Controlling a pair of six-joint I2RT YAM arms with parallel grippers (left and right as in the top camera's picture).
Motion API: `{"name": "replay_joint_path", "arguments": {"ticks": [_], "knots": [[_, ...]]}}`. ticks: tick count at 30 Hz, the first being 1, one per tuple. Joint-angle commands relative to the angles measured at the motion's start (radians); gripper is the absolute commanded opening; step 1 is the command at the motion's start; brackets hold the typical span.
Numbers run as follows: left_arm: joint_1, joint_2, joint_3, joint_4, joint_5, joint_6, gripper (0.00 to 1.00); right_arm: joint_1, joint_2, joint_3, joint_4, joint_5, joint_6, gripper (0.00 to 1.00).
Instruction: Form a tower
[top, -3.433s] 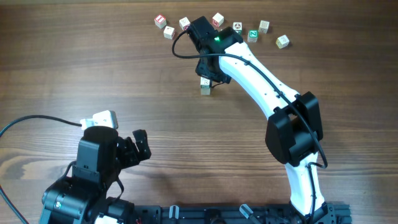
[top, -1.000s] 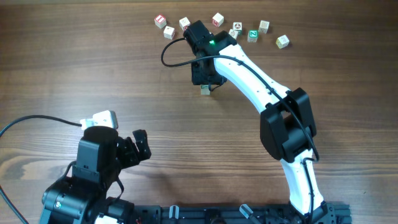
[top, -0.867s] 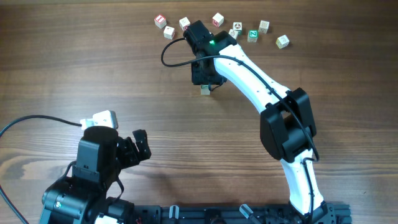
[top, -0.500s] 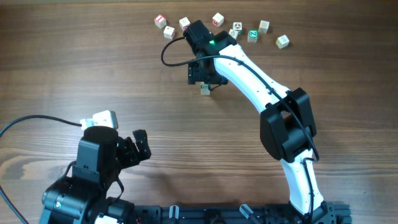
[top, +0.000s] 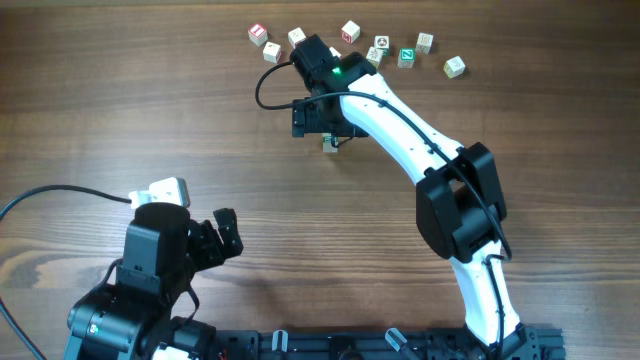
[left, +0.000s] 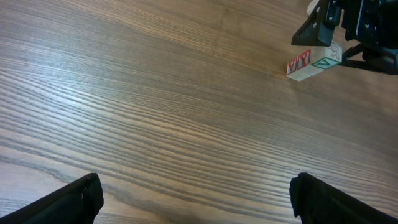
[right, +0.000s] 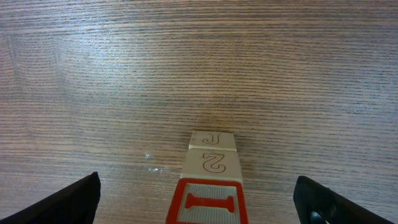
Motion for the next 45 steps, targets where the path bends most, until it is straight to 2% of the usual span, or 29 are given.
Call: {"name": "replay_joint_path", "arguments": {"ticks": [1,5,9,13,16,19,23,26,27,29,31,33,37,40,45], "knots": [[0.003,-0.002,-0.002,0.002,-0.009,0.002,1.00,0.003,-0.018,-0.003,-0.002,0.031,0.016,1.00],[0.003,-0.002,-0.002,0.002,-0.009,0.002,1.00,0.003,-0.090,0.002,-0.005,0.067,0.019,1.00],[0.003,-0.002,-0.002,0.002,-0.009,0.002,1.00,0.003,-0.307,0.002,-0.032,0.139,0.052,1.00],[0.003,-0.002,-0.002,0.002,-0.009,0.002,1.00,0.003,-0.570,0.002,-0.148,0.269,0.097,1.00],[0.003,-0.002,-0.002,0.002,-0.009,0.002,1.00,0.003,-0.704,0.002,-0.264,0.289,0.095,1.00],[0.003,-0.002,-0.002,0.002,-0.009,0.002,1.00,0.003,-0.756,0.002,-0.347,0.331,0.095,1.00],[0.003,-0.002,-0.002,0.002,-0.009,0.002,1.00,0.003,-0.767,0.002,-0.444,0.585,0.151,1.00],[0.003,-0.002,-0.002,0.002,-0.009,0.002,1.00,-0.024,-0.815,0.002,-0.462,0.652,0.145,1.00],[0.003,-0.002,-0.002,0.002,-0.009,0.002,1.00,-0.051,-0.843,0.002,-0.440,0.643,0.134,1.00],[0.003,-0.002,-0.002,0.002,-0.009,0.002,1.00,-0.143,-0.917,0.002,-0.336,0.558,0.020,1.00],[0.003,-0.002,-0.002,0.002,-0.009,0.002,1.00,-0.271,-0.990,-0.004,-0.209,0.355,-0.124,1.00],[0.003,-0.002,-0.002,0.002,-0.009,0.002,1.00,-0.420,-1.069,-0.004,-0.143,0.156,-0.149,1.00],[0.003,-0.002,-0.002,0.002,-0.009,0.002,1.00,-0.457,-1.224,-0.043,-0.074,0.155,-0.220,1.00],[0.003,-0.002,-0.002,0.002,-0.009,0.002,1.00,-0.457,-1.434,-0.285,0.143,0.126,-0.219,1.00],[0.003,-0.002,-0.002,0.002,-0.009,0.002,1.00,-0.457,-1.782,-0.873,0.566,0.116,-0.216,1.00]]}}
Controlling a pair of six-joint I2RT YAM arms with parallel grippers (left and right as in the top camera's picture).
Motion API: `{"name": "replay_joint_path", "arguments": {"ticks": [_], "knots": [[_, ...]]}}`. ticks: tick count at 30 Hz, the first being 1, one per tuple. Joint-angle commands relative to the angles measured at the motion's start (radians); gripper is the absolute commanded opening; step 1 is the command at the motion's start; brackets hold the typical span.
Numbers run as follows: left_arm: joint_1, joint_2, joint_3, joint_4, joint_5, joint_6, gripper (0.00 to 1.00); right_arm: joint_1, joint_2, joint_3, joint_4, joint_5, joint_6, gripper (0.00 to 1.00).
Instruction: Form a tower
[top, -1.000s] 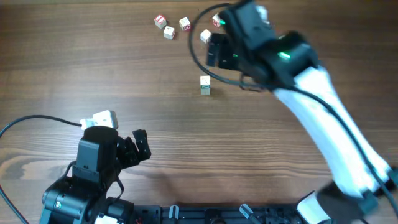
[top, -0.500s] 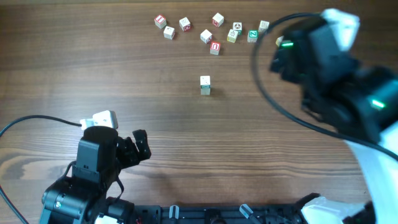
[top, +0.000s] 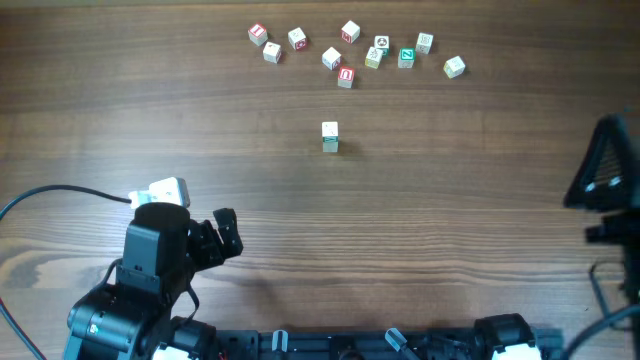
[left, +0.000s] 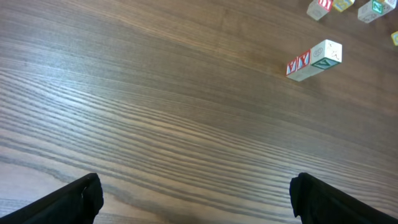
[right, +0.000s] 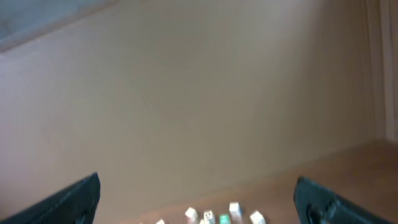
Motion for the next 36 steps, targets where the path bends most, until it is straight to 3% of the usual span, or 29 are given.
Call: {"name": "replay_joint_path", "arguments": {"ticks": [1,5,8,12,18,25,31,35,36], "knots": [[0.003,-0.002,-0.002,0.003,-0.009,0.001,1.00,-0.003,-0.153,-0.317,0.180,-0.043,-0.012,1.00],[0.003,-0.002,-0.002,0.003,-0.009,0.001,1.00,-0.003,-0.257,-0.644,0.491,-0.097,0.043,1.00],[0.003,-0.002,-0.002,0.003,-0.009,0.001,1.00,-0.005,-0.259,-0.769,0.680,-0.102,0.072,1.00],[0.003,-0.002,-0.002,0.003,-0.009,0.001,1.00,-0.083,-0.282,-0.781,0.651,-0.182,0.092,1.00],[0.003,-0.002,-0.002,0.003,-0.009,0.001,1.00,-0.092,-0.458,-0.819,0.623,-0.141,0.045,1.00],[0.003,-0.002,-0.002,0.003,-0.009,0.001,1.00,-0.092,-0.605,-1.231,0.991,-0.138,0.106,1.00],[0.003,-0.002,-0.002,0.003,-0.010,0.001,1.00,-0.090,-0.605,-1.336,0.925,-0.054,0.145,1.00],[0.003,-0.002,-0.002,0.003,-0.009,0.001,1.00,-0.090,-0.605,-1.336,0.668,-0.012,0.142,1.00],[0.003,-0.002,-0.002,0.003,-0.009,0.001,1.00,-0.090,-0.605,-1.336,0.632,-0.040,0.077,1.00]]}}
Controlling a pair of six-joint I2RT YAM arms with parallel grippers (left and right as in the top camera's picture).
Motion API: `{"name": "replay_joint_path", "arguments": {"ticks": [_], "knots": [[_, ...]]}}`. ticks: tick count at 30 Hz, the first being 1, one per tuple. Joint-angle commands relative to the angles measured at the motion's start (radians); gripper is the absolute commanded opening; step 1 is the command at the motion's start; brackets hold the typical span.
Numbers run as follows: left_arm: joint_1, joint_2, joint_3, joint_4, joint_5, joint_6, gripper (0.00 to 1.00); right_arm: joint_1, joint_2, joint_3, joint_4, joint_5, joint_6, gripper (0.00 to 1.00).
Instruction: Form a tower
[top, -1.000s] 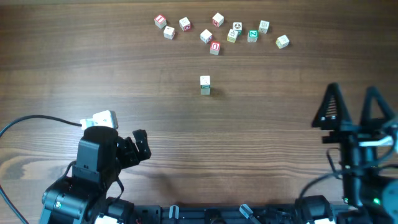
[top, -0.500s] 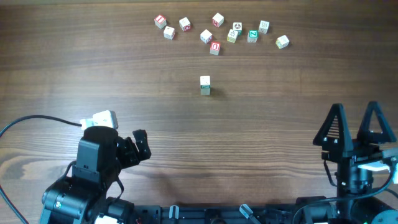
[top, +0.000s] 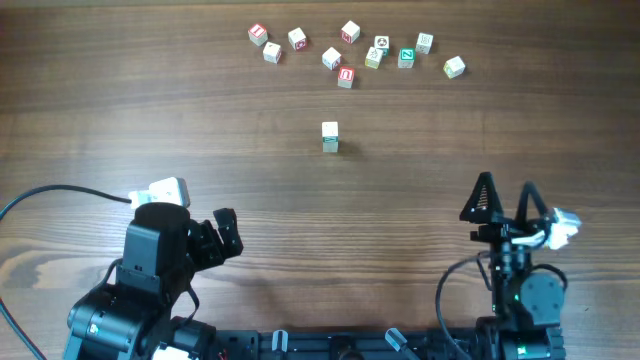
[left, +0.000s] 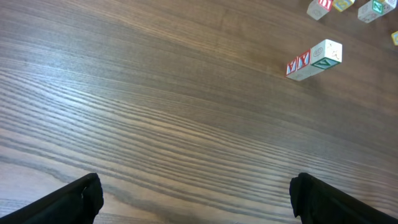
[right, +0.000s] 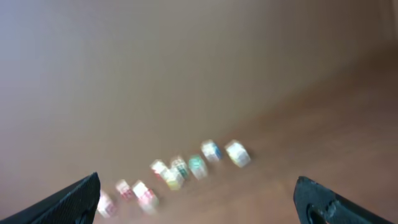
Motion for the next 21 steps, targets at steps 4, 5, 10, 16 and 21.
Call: {"name": "replay_joint_path", "arguments": {"ticks": [4,5,10,16,21], "knots": [[0.003,-0.002,-0.002,0.002,-0.009,0.002,1.00,-0.002,-0.009,-0.001,-0.050,-0.020,-0.162,1.00],[0.003,-0.002,-0.002,0.002,-0.009,0.002,1.00,-0.002,-0.009,-0.001,-0.050,-0.021,-0.172,1.00],[0.003,-0.002,-0.002,0.002,-0.009,0.002,1.00,-0.002,-0.009,-0.001,-0.061,-0.122,-0.262,1.00],[0.003,-0.002,-0.002,0.002,-0.009,0.002,1.00,0.001,-0.008,-0.001,-0.057,-0.122,-0.260,1.00],[0.003,-0.002,-0.002,0.002,-0.009,0.002,1.00,0.001,-0.007,-0.001,-0.057,-0.122,-0.261,1.00]]}}
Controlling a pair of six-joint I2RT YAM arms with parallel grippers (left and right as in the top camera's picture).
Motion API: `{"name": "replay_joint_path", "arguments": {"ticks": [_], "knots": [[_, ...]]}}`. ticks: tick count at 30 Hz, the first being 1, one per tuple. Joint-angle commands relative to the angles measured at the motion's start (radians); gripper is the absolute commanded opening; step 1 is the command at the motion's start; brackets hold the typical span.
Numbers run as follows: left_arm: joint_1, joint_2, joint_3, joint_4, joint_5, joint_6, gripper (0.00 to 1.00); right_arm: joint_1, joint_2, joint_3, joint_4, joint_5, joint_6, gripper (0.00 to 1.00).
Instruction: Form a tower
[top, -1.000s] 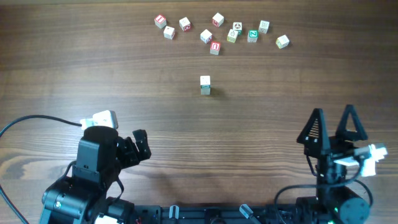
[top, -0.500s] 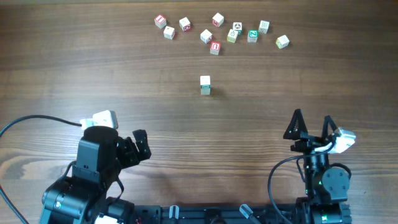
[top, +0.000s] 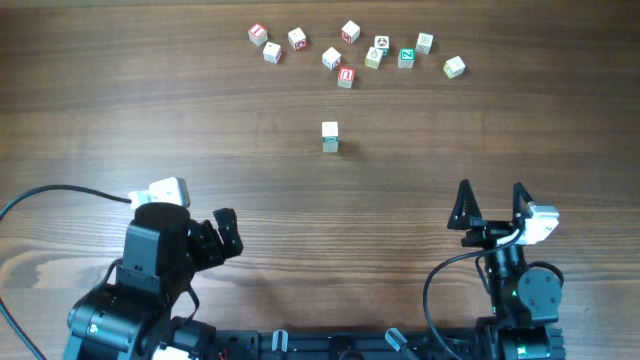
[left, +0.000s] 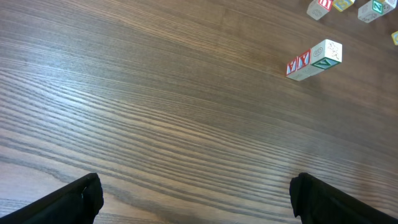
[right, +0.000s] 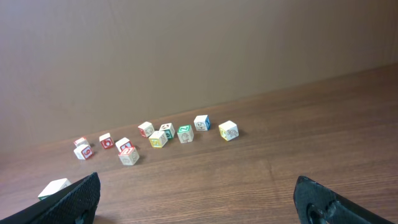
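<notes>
A short stack of lettered wooden blocks (top: 330, 137) stands alone mid-table; the left wrist view shows it at the upper right (left: 314, 60), and its top peeks past the left finger in the right wrist view (right: 55, 186). Several loose blocks (top: 345, 75) lie scattered along the far side, also in a row (right: 158, 138). My left gripper (top: 222, 235) sits at the near left, open and empty (left: 196, 202). My right gripper (top: 490, 200) sits at the near right, open and empty (right: 199, 205), facing the blocks.
Wooden tabletop (top: 480, 120) all round. A black cable (top: 60, 193) runs from the left arm toward the table's left edge. A plain brown wall (right: 199, 50) rises behind the far row of blocks.
The right gripper has shifted slightly left and nearer at the front right, and its blurred view is now sharp. The stack, loose blocks and left arm are unchanged.
First my right gripper stood open round the top block of the stack mid-table. Then the right arm was off at the right edge and the stack stood alone. It then showed folded at the near right, where it now rests. The left arm stayed put.
</notes>
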Motion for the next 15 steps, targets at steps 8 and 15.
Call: {"name": "replay_joint_path", "arguments": {"ticks": [8,15], "knots": [[-0.033,-0.014,-0.002,-0.066,-0.032,0.031,1.00,0.001,-0.007,-0.001,0.006,-0.020,-0.019,1.00],[-0.069,-0.182,-0.119,0.259,-0.083,0.152,1.00,0.001,-0.007,-0.001,0.006,-0.020,-0.019,1.00]]}}
